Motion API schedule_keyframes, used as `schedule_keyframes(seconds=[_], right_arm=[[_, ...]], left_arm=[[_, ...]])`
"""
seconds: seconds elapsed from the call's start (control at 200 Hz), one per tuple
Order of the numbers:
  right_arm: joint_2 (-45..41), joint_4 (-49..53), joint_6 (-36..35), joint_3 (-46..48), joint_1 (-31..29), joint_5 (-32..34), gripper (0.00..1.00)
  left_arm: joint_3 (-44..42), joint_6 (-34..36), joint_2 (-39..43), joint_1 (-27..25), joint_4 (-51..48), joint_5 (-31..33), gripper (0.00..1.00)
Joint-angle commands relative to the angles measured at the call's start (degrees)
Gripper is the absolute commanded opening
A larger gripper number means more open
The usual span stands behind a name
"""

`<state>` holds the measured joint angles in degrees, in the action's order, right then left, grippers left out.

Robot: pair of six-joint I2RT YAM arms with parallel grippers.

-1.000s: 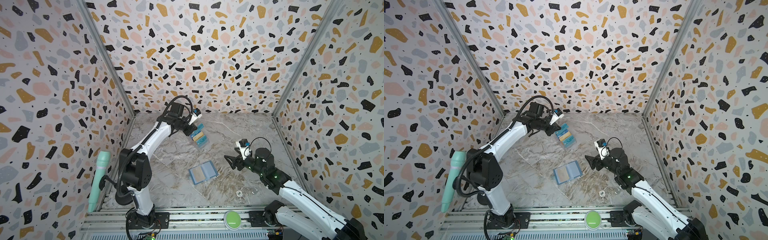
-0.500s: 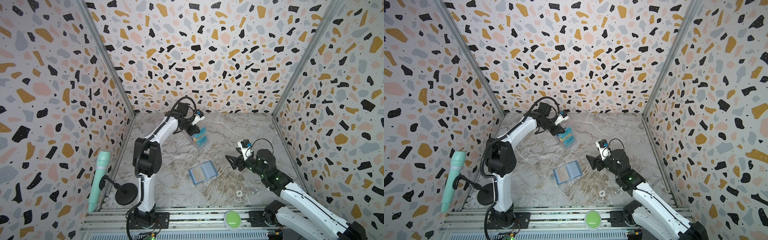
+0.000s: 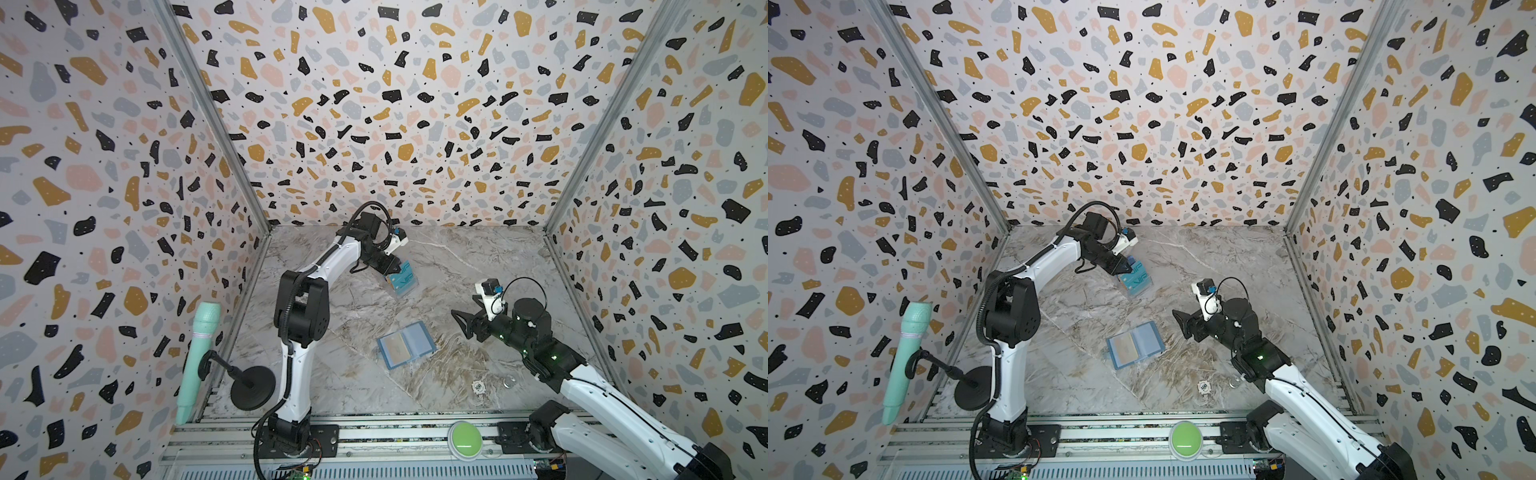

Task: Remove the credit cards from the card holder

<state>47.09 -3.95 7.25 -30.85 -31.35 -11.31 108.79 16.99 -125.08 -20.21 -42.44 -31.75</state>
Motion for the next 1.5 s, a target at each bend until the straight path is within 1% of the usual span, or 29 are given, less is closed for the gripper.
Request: schedule_keyframes(seconds=[0.0, 0.16, 0.38, 0.631, 0.816, 0.971, 1.491], right_arm=[[-0.22, 0.03, 0.33, -0.01, 0.23, -0.5, 0.84], [-0.33, -0.19, 0.31, 0.18, 0.17, -0.52, 0.84], [-0.23, -0.32, 0.31, 0.27, 0.23, -0.55, 0.84], [-0.21, -0.3, 0.31, 0.31, 0.22, -0.48, 0.84], [-0.03, -0.47, 0.31, 0.43, 0.2, -0.42, 0.84], [0.02, -0.45, 0.31, 0.44, 0.17, -0.43, 0.84], [-0.24, -0.4, 0.31, 0.54, 0.21, 0.23, 0.84]], left_arm=[[0.74, -1.35, 0.28, -0.53, 1.74, 1.84, 0.0], [0.46, -1.61, -0.14, -0.54, 1.84, 2.39, 0.0], [0.79, -1.93, -1.41, -0.78, 1.4, 1.54, 0.0], [0.94, -1.11, -2.15, -0.78, 1.36, 1.99, 0.0], [0.98, -0.78, -2.68, -0.97, 1.4, 3.08, 0.0], [0.98, -0.5, -2.99, -1.72, 1.22, 5.43, 0.0], [1.51, 0.21, -4.2, -3.23, 0.32, 7.96, 0.0]])
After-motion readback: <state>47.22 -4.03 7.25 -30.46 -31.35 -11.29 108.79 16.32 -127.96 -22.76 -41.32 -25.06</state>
